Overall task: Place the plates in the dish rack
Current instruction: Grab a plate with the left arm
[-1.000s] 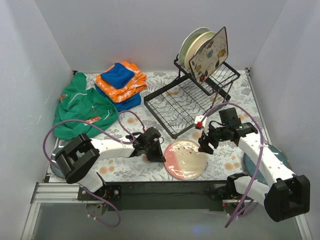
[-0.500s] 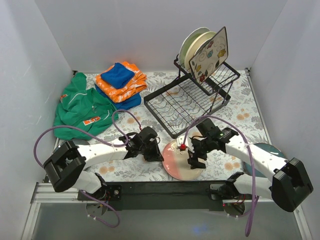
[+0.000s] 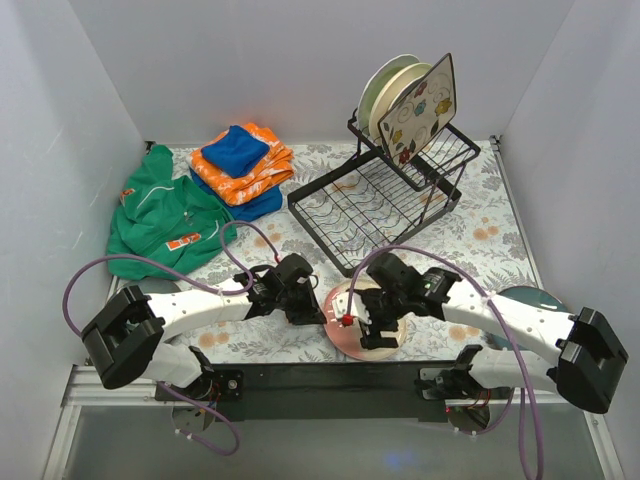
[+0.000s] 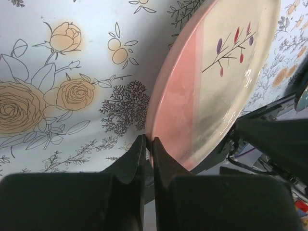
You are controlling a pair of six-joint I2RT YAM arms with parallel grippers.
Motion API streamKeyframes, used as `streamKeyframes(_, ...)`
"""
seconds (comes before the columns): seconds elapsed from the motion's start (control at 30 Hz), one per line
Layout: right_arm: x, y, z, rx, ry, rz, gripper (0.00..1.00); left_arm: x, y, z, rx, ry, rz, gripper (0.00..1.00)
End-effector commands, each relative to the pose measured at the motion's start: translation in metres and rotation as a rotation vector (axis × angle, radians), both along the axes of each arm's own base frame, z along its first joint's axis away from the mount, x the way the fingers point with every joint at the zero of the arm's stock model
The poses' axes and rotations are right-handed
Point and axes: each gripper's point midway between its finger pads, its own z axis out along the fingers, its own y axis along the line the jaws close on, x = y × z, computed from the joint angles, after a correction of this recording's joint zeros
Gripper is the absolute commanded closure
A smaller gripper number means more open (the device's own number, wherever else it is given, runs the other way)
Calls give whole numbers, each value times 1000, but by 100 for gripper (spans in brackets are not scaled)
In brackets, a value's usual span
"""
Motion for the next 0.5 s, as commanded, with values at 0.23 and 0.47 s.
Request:
streamKeyframes(0.23, -16, 42, 19, 60, -267, -86, 14, 7, -21, 50, -195, 18, 111, 100)
streamKeyframes(0.47, -21, 50, 12, 56, -344, -185, 17, 4, -22, 53, -222, 59, 140, 100)
